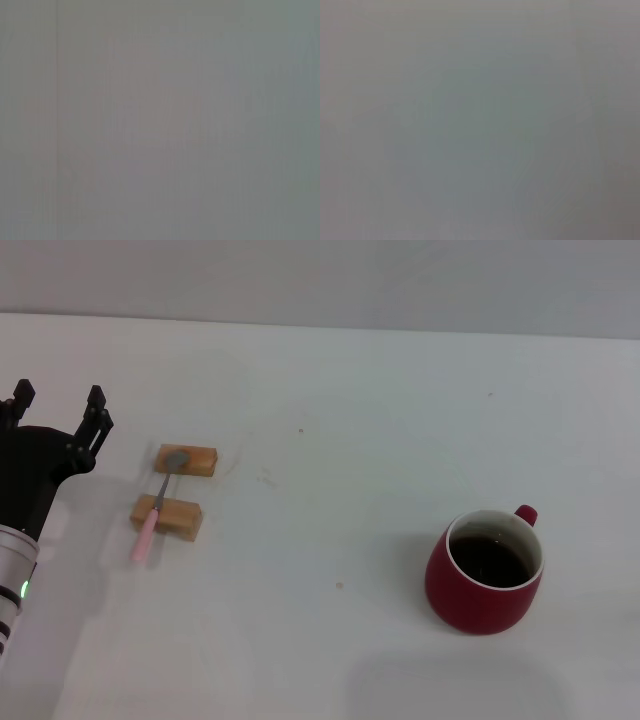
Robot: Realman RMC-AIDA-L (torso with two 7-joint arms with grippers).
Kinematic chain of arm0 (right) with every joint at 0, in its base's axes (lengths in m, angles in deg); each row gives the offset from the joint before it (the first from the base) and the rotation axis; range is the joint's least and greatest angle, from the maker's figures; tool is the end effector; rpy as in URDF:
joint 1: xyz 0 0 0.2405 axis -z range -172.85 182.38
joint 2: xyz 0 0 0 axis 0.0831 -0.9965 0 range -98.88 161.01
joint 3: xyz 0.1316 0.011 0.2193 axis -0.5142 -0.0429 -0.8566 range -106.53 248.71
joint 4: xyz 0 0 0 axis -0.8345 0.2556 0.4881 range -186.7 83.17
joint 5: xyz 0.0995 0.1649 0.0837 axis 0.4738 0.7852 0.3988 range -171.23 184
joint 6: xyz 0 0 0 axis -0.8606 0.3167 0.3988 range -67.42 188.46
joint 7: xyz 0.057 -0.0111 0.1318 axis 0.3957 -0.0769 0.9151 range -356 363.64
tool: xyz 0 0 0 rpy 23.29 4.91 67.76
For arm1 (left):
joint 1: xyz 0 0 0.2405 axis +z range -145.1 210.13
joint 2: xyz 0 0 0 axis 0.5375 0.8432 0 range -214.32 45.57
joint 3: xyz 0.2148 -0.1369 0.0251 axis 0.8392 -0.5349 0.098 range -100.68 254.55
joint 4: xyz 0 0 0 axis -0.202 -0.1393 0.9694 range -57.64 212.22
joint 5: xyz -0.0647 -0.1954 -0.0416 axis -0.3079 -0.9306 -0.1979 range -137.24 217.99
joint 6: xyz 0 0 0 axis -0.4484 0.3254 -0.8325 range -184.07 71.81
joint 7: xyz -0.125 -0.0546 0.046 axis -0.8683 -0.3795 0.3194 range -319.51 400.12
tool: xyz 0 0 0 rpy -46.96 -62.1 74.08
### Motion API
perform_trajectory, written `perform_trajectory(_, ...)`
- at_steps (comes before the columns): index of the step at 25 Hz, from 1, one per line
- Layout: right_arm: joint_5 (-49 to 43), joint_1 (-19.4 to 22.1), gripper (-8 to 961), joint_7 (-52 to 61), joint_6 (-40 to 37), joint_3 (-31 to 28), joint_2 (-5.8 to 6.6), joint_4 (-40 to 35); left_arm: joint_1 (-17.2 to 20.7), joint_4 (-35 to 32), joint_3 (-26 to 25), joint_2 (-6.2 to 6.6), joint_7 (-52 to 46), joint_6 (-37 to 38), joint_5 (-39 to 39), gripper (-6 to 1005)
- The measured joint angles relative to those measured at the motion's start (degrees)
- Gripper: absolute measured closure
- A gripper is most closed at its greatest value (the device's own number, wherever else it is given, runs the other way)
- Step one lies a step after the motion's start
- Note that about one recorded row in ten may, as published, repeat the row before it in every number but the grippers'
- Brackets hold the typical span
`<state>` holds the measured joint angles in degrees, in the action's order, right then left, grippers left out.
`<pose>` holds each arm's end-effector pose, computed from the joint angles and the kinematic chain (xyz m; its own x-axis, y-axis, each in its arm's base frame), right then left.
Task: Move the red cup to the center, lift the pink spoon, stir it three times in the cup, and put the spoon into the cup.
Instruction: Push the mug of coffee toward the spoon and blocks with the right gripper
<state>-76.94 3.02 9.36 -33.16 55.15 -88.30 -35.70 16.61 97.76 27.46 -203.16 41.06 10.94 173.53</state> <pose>0.3911 0.1601 0.0192 0.6454 0.1905 -0.7397 -0.7508 0.3364 -0.5684 -0.3253 0.2988 -0.0244 0.7284 -0.0717 0.6814 0.6725 -0.1152 -0.7311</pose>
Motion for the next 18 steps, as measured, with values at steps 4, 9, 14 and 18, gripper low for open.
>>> perform_trajectory(4, -0.1, -0.24, 115, 0.0, -0.57, 0.12, -0.05, -0.24, 0.13, -0.03, 0.18, 0.12, -0.02, 0.0, 0.01, 189)
perform_trajectory(9, 0.11, -0.9, 120, 0.0, -0.26, -0.11, 0.0, -0.44, 0.56, -0.46, 0.0, 0.2, 0.2, -0.03, -0.25, 190)
perform_trajectory(14, 0.08, -1.3, 148, 0.0, -0.22, 0.03, 0.01, -1.35, 0.96, -1.15, 0.13, 0.02, 0.25, -0.49, -0.3, 190)
perform_trajectory(18, 0.1, -1.72, 170, 0.0, -0.17, -0.19, 0.01, -1.7, 0.99, -1.23, 0.11, 0.03, 0.25, -0.48, -0.33, 191)
